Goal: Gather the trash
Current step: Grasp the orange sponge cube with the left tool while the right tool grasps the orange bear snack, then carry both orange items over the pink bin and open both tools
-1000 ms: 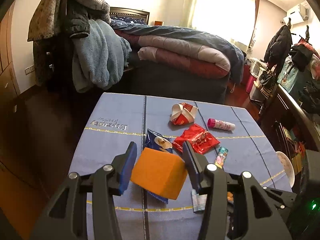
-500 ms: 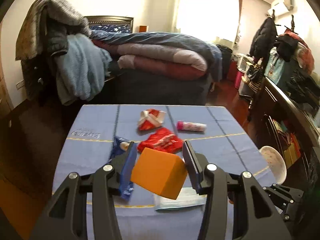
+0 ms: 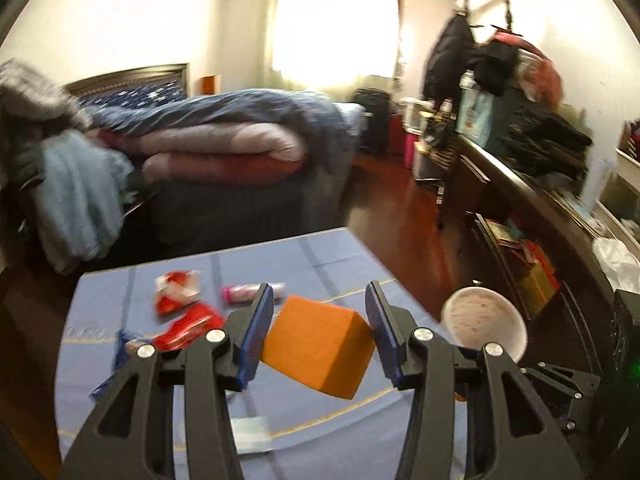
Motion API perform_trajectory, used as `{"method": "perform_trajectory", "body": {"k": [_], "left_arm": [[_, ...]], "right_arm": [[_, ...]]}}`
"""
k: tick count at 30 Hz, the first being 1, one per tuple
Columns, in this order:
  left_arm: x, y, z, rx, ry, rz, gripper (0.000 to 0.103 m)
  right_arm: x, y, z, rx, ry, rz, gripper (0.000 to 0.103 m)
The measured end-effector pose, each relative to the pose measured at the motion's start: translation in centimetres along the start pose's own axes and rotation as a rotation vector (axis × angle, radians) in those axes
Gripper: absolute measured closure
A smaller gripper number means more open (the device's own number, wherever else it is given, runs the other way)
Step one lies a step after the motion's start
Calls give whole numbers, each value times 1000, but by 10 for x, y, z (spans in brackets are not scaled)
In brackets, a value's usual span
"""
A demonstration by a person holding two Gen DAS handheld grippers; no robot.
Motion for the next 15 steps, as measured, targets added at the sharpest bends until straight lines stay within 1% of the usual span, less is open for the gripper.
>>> {"method": "perform_trajectory", "body": {"k": [4,7,15], "left_arm": [[23,41,-9,46,-9,74,55],[46,78,-14,83,-20,146,55],[96,164,-20,194,-46,293,55]], "right_arm": [[-5,44,-2,65,15,65,79],[-8,73,-2,109,25,115,79],[-11,161,0,236,43,274,79]]}}
Point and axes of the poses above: each gripper's, at about its wrist camera, not at the fingertips, and x roughly the way its jaws point, y to its right, z to its underside, the point moved 5 cm from there along x, roughly the way its jaws point, and after that the axes turned 10 degrees about z, right-handed, at the moved point
